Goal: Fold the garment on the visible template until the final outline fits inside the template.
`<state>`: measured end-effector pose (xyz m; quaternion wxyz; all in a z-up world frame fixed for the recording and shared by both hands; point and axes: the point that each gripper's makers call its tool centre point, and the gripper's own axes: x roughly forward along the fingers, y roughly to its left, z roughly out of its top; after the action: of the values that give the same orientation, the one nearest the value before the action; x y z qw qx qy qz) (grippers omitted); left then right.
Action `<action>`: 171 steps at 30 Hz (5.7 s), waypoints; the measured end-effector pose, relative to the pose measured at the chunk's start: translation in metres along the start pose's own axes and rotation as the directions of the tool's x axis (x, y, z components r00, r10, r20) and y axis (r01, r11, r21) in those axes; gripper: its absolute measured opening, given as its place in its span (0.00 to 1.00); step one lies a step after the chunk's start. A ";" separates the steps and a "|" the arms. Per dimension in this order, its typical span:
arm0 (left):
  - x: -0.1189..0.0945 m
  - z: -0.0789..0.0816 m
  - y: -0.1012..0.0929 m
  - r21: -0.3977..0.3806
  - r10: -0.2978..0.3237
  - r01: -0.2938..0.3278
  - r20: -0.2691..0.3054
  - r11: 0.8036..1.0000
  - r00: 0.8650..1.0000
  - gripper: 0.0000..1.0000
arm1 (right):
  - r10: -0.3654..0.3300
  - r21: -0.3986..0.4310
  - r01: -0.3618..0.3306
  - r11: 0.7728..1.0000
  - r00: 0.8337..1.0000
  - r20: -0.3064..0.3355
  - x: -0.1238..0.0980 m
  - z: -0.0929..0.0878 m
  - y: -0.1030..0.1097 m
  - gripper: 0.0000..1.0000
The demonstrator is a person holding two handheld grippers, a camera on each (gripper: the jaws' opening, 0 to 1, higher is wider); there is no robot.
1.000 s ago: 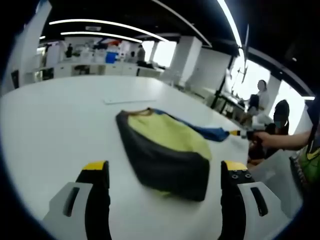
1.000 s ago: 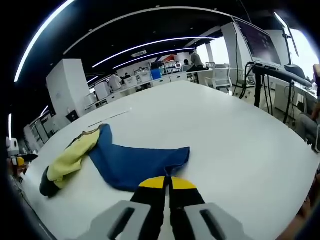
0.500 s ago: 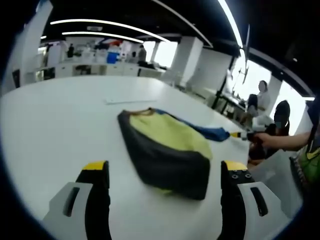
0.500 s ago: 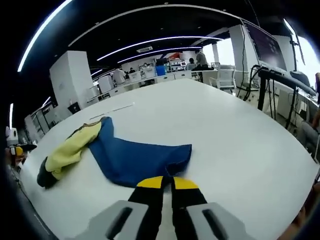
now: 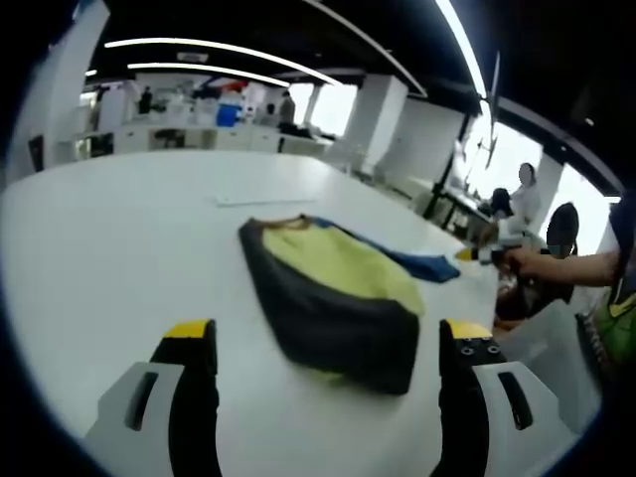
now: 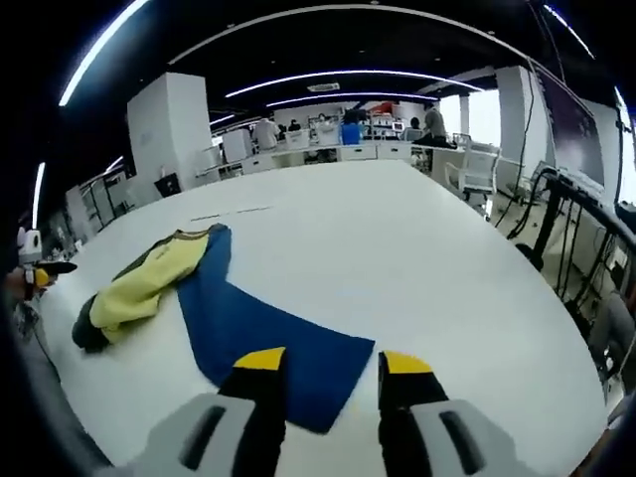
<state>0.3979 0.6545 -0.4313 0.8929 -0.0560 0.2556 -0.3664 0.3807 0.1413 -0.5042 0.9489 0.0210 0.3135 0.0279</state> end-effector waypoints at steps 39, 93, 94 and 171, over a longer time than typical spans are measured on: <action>-0.004 -0.003 0.010 -0.039 0.048 -0.048 -0.001 0.998 0.999 0.88 | 0.075 -0.139 -0.100 0.985 0.982 -0.176 0.042 -0.010 -0.009 0.00; 0.003 -0.020 0.011 -0.073 0.069 -0.074 -0.069 0.995 0.995 0.88 | -0.122 -0.107 0.105 0.989 0.978 -0.167 0.057 0.010 -0.115 0.00; 0.003 -0.019 0.011 -0.074 0.069 -0.074 -0.068 0.995 0.995 0.88 | -0.120 -0.107 0.102 0.989 0.977 -0.175 0.058 0.007 -0.115 0.00; 0.021 -0.032 -0.050 0.105 -0.064 0.074 -0.095 0.992 0.993 0.84 | 0.569 -0.348 -0.516 0.783 0.819 0.067 -0.099 0.064 0.158 0.96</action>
<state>0.3637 0.6071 -0.4530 0.8687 0.0008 0.2740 -0.4126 0.3332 0.2911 -0.3856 0.9141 -0.0383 0.2044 0.3480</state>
